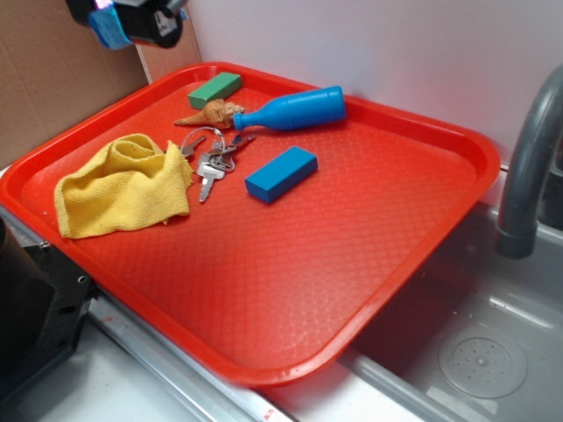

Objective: Grab the blue sponge.

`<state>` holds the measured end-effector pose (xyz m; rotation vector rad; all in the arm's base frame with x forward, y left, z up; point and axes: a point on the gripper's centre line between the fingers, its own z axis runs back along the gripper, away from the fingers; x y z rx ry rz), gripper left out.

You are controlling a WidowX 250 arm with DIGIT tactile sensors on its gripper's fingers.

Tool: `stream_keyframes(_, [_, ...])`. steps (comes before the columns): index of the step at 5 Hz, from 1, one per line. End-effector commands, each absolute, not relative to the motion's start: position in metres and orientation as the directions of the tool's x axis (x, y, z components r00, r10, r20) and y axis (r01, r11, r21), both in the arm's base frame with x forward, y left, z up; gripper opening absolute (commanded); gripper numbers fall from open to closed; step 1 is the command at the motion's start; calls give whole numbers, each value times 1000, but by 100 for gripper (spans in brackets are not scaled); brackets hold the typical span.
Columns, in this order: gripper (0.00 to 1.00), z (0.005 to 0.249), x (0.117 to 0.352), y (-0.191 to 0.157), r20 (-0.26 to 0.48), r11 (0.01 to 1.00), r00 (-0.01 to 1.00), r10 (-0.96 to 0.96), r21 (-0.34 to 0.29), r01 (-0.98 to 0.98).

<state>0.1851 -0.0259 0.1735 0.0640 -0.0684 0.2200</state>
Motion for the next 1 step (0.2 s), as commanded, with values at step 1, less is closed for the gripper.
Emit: stream_keyframes(1, [0,182,200,-27,103,975,974,204,68,-211])
